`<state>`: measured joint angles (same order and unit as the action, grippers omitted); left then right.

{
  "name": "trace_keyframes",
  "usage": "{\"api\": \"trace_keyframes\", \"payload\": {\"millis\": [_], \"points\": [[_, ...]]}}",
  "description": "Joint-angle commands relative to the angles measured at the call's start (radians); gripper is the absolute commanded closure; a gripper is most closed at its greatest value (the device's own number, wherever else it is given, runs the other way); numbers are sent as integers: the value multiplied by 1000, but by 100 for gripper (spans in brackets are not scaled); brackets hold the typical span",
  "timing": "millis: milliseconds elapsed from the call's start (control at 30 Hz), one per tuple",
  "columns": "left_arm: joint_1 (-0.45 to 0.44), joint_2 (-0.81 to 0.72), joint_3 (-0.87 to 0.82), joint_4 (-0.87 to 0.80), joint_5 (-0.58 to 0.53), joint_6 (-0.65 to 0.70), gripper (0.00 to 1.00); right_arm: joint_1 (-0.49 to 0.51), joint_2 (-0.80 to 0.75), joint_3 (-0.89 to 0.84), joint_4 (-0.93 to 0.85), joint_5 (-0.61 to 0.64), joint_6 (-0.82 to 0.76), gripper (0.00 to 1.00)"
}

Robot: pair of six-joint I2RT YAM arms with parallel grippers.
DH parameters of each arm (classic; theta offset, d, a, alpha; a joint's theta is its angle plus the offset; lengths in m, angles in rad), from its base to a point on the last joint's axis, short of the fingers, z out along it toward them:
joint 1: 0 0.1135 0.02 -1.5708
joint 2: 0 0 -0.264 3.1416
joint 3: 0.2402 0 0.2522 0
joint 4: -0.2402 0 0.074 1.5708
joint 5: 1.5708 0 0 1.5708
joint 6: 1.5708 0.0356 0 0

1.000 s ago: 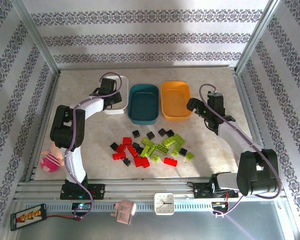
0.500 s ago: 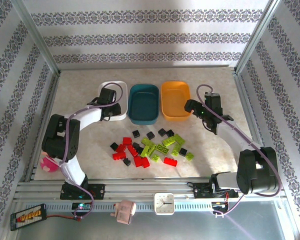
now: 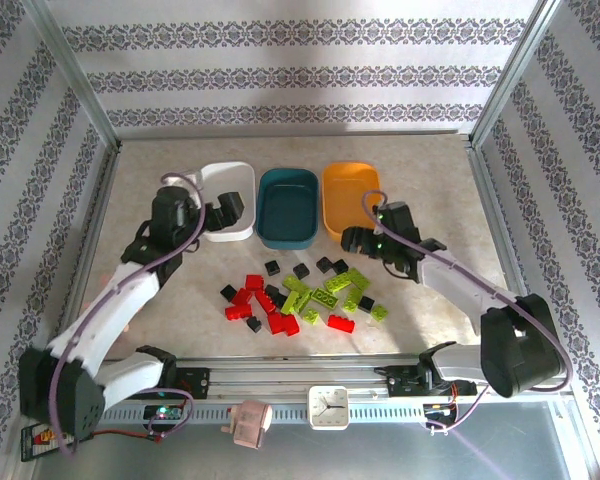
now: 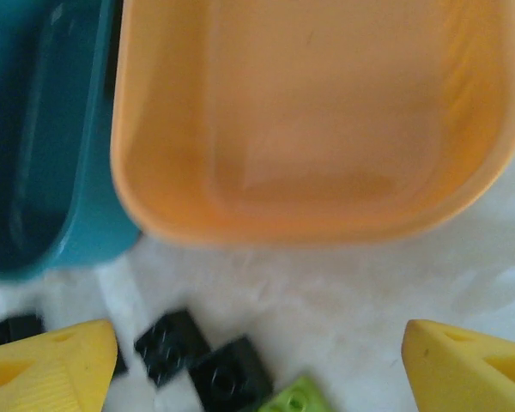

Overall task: Sort the legos into containers by color
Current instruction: Pick up the lego from the bottom-center of the table.

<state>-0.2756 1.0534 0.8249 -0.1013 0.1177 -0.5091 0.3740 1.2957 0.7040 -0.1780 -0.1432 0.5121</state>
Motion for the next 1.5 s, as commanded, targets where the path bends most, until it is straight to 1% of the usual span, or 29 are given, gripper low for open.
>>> {"api": "trace_keyframes", "payload": {"millis": [0, 67, 133, 200, 267, 433, 533, 600, 700, 867, 967, 1200, 1333, 1367, 1467], "points": [[-8, -116, -86, -9, -30, -89, 1, 88, -64, -63, -45, -89, -41, 16], [-8, -193, -145, -4, -61, -149, 1, 183, -96, -79, -64, -118, -58, 17], [-8, -262, -200, 6, -89, -202, 1, 288, -123, -81, -109, -105, -63, 16], [-7, -326, -250, 36, -80, -224, 1, 416, -145, -74, -168, -56, -60, 16], [-7, -378, -287, 53, -73, -245, 1, 517, -161, -67, -210, -9, -45, 16], [-7, -479, -366, 129, -6, -259, 1, 681, -133, -64, -219, -34, 22, 20], [-7, -518, -392, 117, -14, -284, 1, 776, -54, -31, -222, -9, 25, 22], [-6, -526, -399, 114, 10, -272, 1, 822, 13, 4, -227, 23, 25, 24], [-5, -525, -401, 124, 61, -266, 1, 857, 100, 59, -228, 79, 20, 25], [-5, -540, -381, 80, 70, -277, 1, 866, 200, 129, -246, 154, 24, 27], [-3, -541, -357, 50, 89, -246, 1, 865, 245, 151, -263, 189, 29, 28], [-2, -509, -317, -4, 140, -215, 1, 866, 327, 196, -281, 242, 23, 30], [-2, -483, -299, -44, 130, -210, 1, 865, 361, 218, -265, 253, 19, 31], [-1, -481, -295, -54, 123, -210, 1, 866, 370, 223, -262, 258, 17, 33], [0, -480, -284, -74, 116, -199, 1, 867, 394, 237, -267, 258, 5, 40]]}}
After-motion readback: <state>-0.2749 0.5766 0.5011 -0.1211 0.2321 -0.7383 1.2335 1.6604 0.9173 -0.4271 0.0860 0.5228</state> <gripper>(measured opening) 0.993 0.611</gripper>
